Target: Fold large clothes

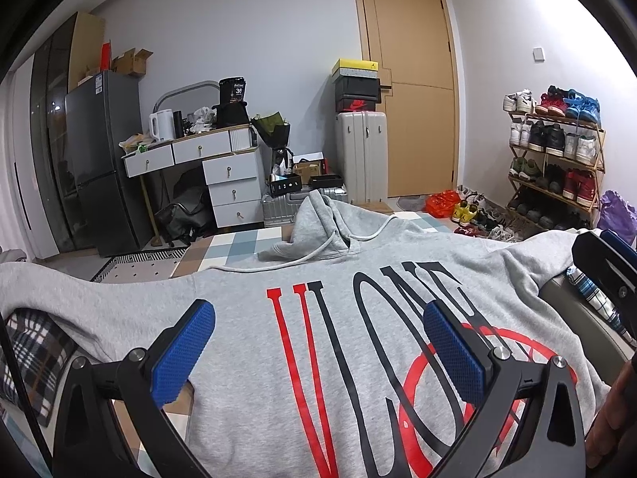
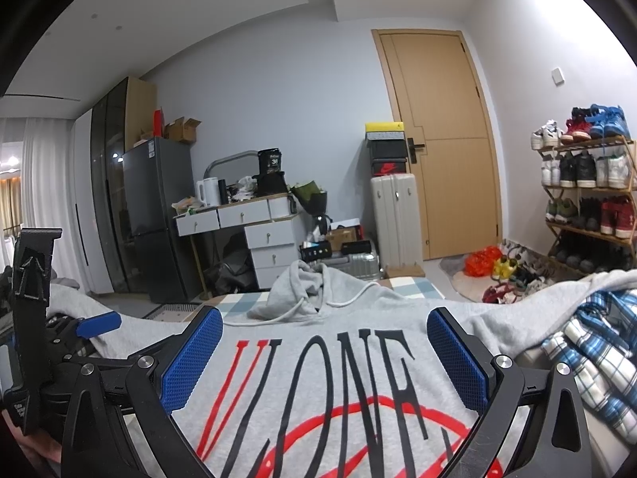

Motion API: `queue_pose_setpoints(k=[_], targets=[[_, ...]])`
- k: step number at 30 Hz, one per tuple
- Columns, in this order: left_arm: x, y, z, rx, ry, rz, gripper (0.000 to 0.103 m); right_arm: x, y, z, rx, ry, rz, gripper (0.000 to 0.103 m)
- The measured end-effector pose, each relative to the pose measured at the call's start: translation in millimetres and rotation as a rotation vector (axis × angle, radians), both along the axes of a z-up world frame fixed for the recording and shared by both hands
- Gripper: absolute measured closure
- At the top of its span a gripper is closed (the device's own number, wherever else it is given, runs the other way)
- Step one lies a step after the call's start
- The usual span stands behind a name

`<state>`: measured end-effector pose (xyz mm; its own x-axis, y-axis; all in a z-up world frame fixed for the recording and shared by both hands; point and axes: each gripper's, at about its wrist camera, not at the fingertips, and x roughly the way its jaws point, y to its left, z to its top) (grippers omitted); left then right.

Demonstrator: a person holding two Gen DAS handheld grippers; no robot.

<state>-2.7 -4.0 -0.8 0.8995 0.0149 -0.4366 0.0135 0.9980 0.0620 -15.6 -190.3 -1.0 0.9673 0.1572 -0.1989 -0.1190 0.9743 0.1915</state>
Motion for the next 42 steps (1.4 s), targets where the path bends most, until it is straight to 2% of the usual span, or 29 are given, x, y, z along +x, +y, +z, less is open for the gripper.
queue_pose_setpoints(k=[35,42], targets=[[-1.7,4.4,-1.0,-0.004,0.002,0.002,0.001,-5.9,5.6,0.6,-0.025,-0.023,0.007,0.0],[0.6,2.5,-4.0,0.008,0.017,-0.009,0.001,-4.6,-0.5,3.6,-0.036,-0.022,-0.036,0.0]])
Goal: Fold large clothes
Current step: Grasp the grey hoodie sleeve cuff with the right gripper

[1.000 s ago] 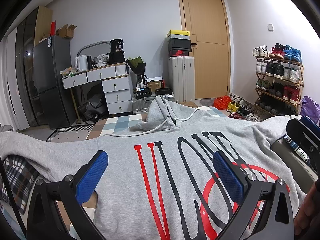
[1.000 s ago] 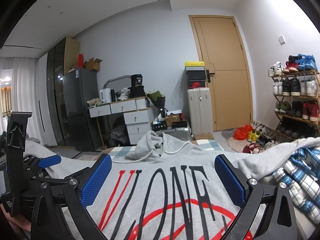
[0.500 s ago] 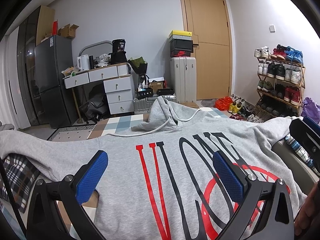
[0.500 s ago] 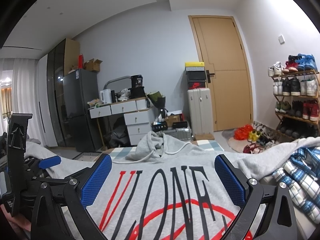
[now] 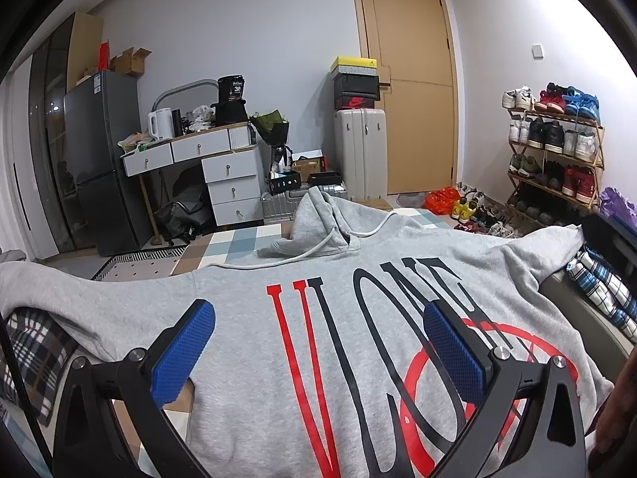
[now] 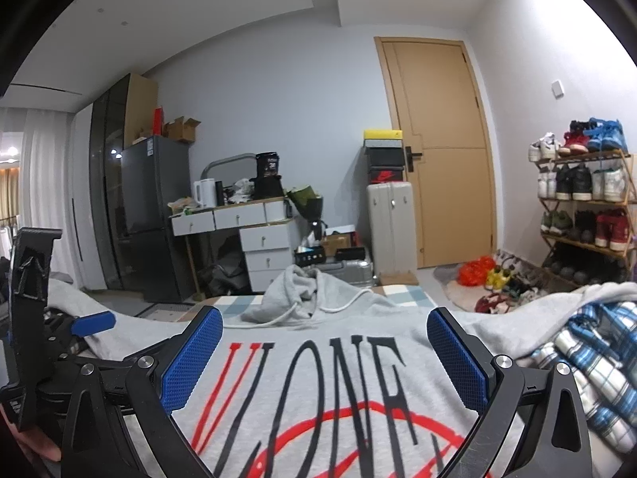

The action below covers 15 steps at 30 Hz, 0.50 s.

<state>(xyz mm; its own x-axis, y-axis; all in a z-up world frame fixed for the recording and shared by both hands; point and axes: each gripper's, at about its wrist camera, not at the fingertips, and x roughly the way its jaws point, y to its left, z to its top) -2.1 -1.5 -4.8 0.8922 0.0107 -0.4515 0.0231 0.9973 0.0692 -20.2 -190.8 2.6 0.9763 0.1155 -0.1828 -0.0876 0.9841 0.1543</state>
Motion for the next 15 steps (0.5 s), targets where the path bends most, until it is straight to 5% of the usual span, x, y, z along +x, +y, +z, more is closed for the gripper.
queue_pose_setpoints(k=[7,12,15], targets=[[5,-12,-14,0.039,0.059,-0.06,0.001,17,-75,16,0.065,0.084,-0.09,0.0],[5,-23,-23,0.113,0.086,-0.113,0.001,44,-182,23,0.049,0.229,-0.201,0.0],[8,-24,-28,0.135,0.112,-0.129,0.001,59,-269,22,0.158,0.339,-0.299,0.0]])
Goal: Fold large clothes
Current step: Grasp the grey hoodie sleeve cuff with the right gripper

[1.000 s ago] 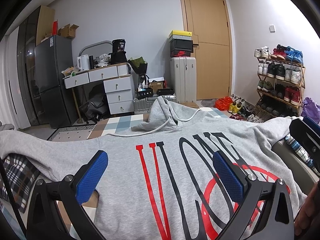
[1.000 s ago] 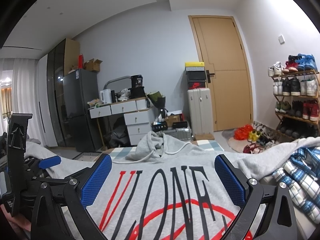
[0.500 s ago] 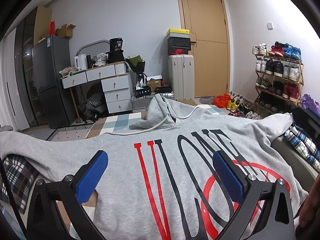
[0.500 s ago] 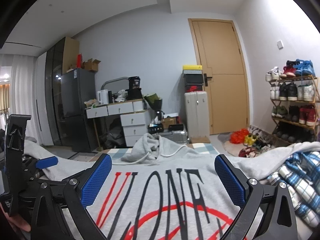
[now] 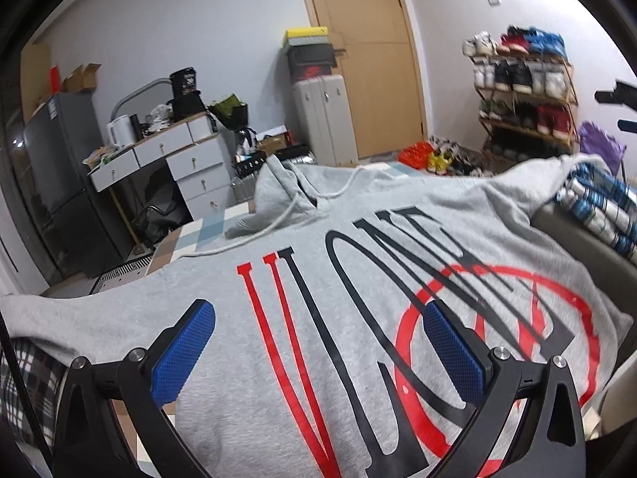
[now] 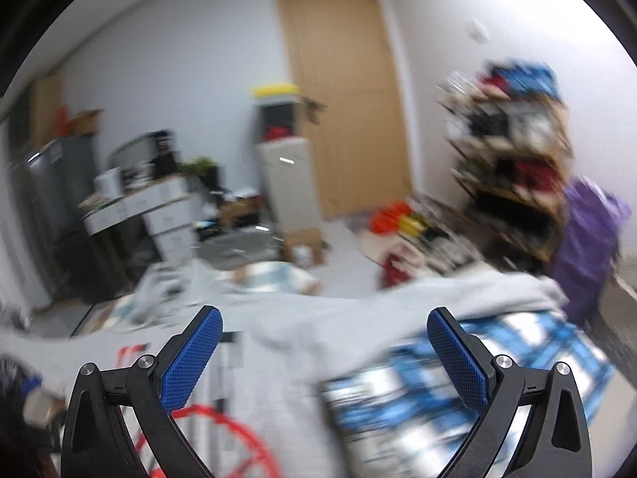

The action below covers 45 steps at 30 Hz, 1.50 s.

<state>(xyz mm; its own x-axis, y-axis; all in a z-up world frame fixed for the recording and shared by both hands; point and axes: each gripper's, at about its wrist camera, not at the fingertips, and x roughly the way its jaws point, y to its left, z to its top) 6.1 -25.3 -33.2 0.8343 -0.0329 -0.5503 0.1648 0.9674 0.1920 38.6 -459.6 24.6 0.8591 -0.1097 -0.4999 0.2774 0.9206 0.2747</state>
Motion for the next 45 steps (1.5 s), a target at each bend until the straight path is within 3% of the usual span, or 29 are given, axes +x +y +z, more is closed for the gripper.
queue_pose_setpoints(k=[2,6,9,11,14,17,20,25,27,28,30,32,38,45], targets=[[2,-1,-4,0.007,0.021,-0.004,0.001,5,-60,-7,0.117,0.054,-0.082,0.0],[8,1,-11,0.023,0.056,0.001,0.001,8,-175,-49,0.44,0.12,-0.23,0.0],[9,0,-16,0.04,0.066,-0.001,0.001,11,-226,-80,0.585,0.162,-0.322,0.0],[11,-2,-19,0.054,0.072,-0.003,0.001,16,-247,-100,0.674,0.196,-0.332,0.0],[12,-3,-24,0.063,0.08,-0.011,0.001,30,-269,-121,0.73,0.244,-0.319,0.0],[13,-4,-32,0.096,0.087,-0.013,0.001,44,-288,-139,0.802,0.227,-0.313,0.0],[15,-8,-38,0.126,0.104,-0.031,0.001,47,-297,-154,0.836,0.29,-0.326,0.0],[17,-12,-40,0.131,0.131,-0.044,0.001,64,-299,-149,0.783,0.33,-0.312,0.001],[17,-13,-39,0.123,0.134,-0.048,0.001,69,-299,-146,0.717,0.363,-0.336,0.027],[15,-14,-39,0.124,0.137,-0.052,0.001,70,-298,-145,0.691,0.373,-0.344,0.05],[14,-14,-40,0.134,0.133,-0.052,0.001,68,-298,-143,0.666,0.342,-0.356,0.064],[14,-13,-41,0.145,0.127,-0.05,0.001,68,-297,-140,0.616,0.323,-0.374,0.09],[17,-12,-37,0.126,0.124,-0.046,0.001,66,-285,-121,0.496,0.257,-0.373,0.094],[21,-11,-36,0.107,0.127,-0.044,0.001,62,-268,-73,0.309,0.155,-0.385,0.094]])
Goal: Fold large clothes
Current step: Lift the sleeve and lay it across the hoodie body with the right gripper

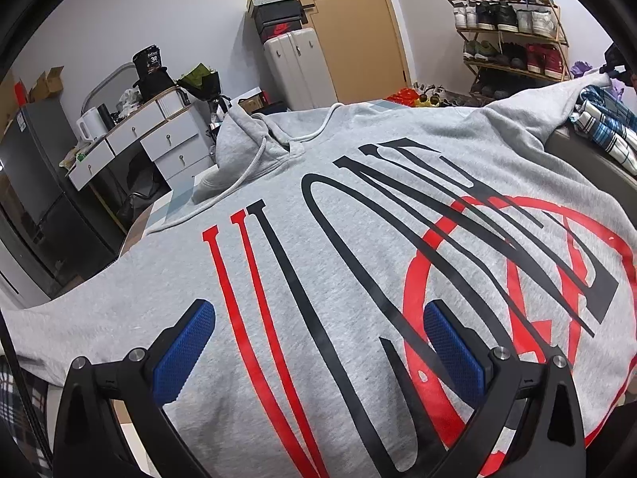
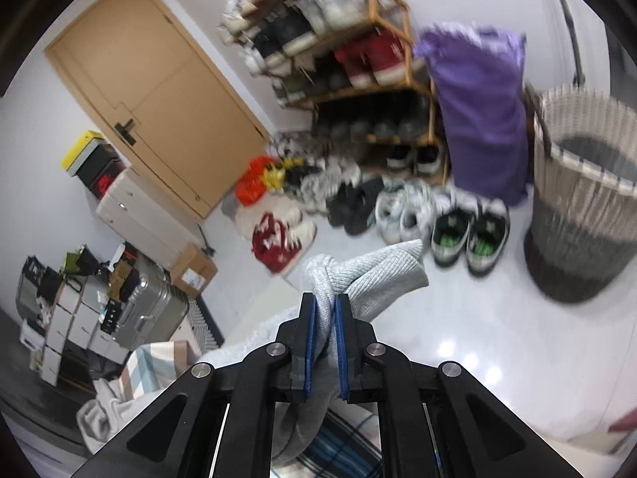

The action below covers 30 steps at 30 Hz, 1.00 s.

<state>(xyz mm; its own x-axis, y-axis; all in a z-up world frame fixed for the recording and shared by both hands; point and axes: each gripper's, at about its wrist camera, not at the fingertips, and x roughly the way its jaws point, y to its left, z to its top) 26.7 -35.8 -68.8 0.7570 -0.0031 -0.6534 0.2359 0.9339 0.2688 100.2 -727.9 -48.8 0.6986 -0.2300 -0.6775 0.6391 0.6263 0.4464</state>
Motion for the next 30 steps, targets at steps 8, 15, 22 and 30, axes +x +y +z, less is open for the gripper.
queue_pose_setpoints(k=[8,15,22,30], targets=[[-3,4,6,-0.017,-0.021,0.01,0.001,12,41,55,-0.228,-0.03,0.017,0.095],[-4,24,21,-0.08,-0.048,0.034,0.001,43,148,139,-0.437,-0.159,0.201,0.095],[-14,61,44,-0.196,-0.096,0.103,0.001,84,322,182,-0.528,-0.247,0.497,0.095],[-34,129,73,-0.326,-0.237,0.249,0.001,131,562,87,-0.447,-0.138,0.894,0.094]])
